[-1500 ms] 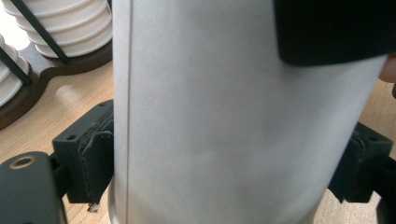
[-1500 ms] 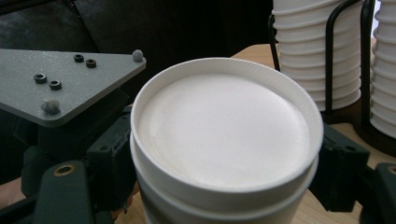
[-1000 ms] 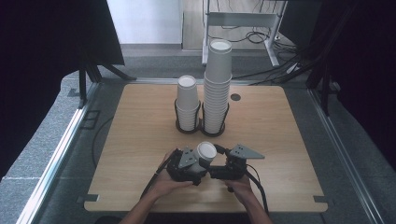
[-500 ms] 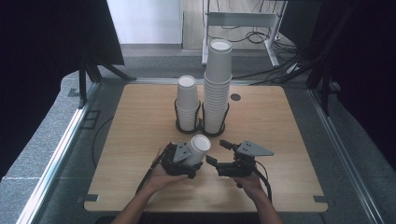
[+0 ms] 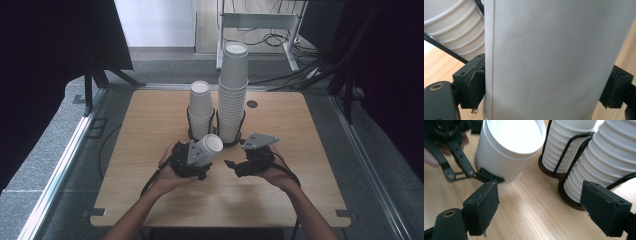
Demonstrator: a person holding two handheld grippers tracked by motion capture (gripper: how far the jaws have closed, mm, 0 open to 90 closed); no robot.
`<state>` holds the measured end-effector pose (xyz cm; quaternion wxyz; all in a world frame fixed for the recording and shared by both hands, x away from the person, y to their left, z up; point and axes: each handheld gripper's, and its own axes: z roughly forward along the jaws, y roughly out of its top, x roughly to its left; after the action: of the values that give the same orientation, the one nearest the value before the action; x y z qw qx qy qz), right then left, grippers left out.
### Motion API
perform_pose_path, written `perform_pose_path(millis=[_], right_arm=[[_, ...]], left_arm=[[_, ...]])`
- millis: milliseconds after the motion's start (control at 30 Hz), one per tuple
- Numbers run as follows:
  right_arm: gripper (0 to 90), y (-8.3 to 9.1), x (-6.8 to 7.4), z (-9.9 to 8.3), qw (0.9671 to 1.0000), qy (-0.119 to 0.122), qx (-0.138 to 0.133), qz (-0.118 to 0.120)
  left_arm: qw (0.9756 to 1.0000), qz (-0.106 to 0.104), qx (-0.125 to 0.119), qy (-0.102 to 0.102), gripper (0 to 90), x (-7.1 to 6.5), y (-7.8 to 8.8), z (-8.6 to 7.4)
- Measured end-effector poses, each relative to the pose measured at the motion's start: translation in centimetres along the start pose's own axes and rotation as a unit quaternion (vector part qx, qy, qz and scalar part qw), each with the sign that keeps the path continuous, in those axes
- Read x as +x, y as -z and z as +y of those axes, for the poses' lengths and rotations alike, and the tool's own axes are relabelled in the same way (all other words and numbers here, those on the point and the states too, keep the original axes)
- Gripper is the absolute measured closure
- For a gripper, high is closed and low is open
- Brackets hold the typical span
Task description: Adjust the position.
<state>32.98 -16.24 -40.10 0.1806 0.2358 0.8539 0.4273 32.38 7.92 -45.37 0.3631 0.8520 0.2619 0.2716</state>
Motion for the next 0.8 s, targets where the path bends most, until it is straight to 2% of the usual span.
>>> perform_pose_path(millis=[133, 200, 233, 300, 367, 467, 500, 533, 633, 700, 800], right_arm=[[14.7, -0.4, -0.6, 1.0, 0.9977, 0.046, 0.049, -0.001], [14.2, -0.5, -1.0, 1.4, 0.9961, 0.058, 0.066, 0.007], [14.2, -0.5, -1.0, 1.4, 0.9961, 0.058, 0.066, 0.007], [13.9, -0.7, -1.2, 1.9, 0.9934, 0.074, 0.086, 0.016], [13.9, -0.8, -1.2, 2.0, 0.9926, 0.076, 0.092, 0.02], [13.8, -1.4, -1.1, 2.2, 0.9884, 0.087, 0.122, 0.021], [13.7, -1.8, -0.9, 2.2, 0.9851, 0.098, 0.14, 0.02], [13.7, -1.8, -0.9, 2.2, 0.9851, 0.098, 0.14, 0.02], [13.7, -2.7, -0.5, 2.3, 0.9786, 0.118, 0.165, 0.034], [13.7, -2.8, -0.4, 2.4, 0.9777, 0.12, 0.168, 0.036], [13.7, -3.4, -0.4, 2.7, 0.9745, 0.126, 0.177, 0.055]], left_arm=[[0.9999, 0.001, 0.002, -0.013, 12.0, -0.3, -0.4, 0.3], [0.9995, 0.005, 0.013, -0.028, 12.0, -0.6, -0.7, 0.5], [0.9995, 0.005, 0.013, -0.028, 12.0, -0.6, -0.7, 0.5], [0.9991, 0.005, 0.017, -0.039, 12.0, -0.8, -1.0, 0.7], [0.9989, 0.004, 0.021, -0.041, 12.0, -0.9, -1.2, 0.7], [0.9984, 0.006, 0.028, -0.05, 12.0, -1.1, -1.6, 0.6], [0.998, 0.009, 0.03, -0.055, 12.0, -1.3, -1.7, 0.6], [0.998, 0.009, 0.03, -0.055, 12.0, -1.3, -1.7, 0.6], [0.9973, 0.01, 0.032, -0.066, 12.0, -1.7, -1.9, 0.7], [0.997, 0.011, 0.034, -0.069, 12.0, -1.8, -2.0, 0.7], [0.9959, 0.015, 0.037, -0.081, 12.0, -2.2, -2.3, 0.6]])
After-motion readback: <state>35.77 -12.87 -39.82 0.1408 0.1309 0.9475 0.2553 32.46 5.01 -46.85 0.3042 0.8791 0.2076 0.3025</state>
